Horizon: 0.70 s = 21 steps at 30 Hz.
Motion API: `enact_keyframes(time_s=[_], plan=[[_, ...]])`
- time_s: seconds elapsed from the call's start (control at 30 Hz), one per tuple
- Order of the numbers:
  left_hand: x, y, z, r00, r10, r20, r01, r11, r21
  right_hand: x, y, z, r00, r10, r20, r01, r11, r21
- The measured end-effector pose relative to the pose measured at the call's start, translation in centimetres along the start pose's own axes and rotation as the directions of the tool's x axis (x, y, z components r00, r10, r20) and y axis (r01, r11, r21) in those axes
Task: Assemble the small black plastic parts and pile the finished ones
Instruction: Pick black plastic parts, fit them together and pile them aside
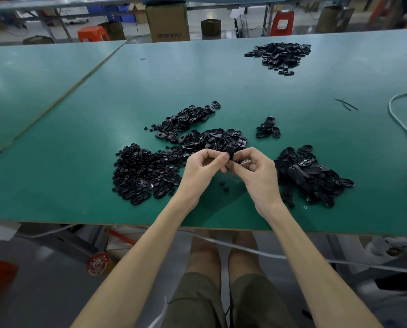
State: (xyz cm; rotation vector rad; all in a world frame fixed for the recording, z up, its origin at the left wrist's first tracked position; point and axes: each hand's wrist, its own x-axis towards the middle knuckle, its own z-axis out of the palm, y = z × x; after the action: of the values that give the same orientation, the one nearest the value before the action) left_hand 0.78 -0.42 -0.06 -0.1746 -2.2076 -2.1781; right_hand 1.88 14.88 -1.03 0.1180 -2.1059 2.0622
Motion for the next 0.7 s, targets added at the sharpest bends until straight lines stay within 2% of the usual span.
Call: enact_keyframes(time_s=[0.3, 0.47, 0.6, 0.7], plan=[[-0.2, 0.1, -0.21, 0.998, 0.058, -0.011, -0.059, 0.997, -0.042, -0.05, -0.07, 0.01, 0.999, -0.001, 0.034, 0.0, 1.0, 0.022], [-0.17, -0.01, -0.05, 0.997, 0.075, 0.011, -0.075, 0.997, 0.004, -0.12, -0.21, 0.13, 0.998, -0.008, 0.061, 0.009, 1.0, -0.011], [-0.15, -0.08, -0.27, 0.998, 0.065, -0.018, -0.066, 0.997, -0.045, -0.16, -0.14, 0.28, 1.0, 0.019, 0.024, -0.019, 1.0, -0.002], [-0.13, -0.11, -0.23, 0.998, 0.07, -0.007, -0.07, 0.996, -0.046, -0.11, -0.1, 0.32, 1.0, 0.017, -0.007, -0.017, 0.997, 0.072]])
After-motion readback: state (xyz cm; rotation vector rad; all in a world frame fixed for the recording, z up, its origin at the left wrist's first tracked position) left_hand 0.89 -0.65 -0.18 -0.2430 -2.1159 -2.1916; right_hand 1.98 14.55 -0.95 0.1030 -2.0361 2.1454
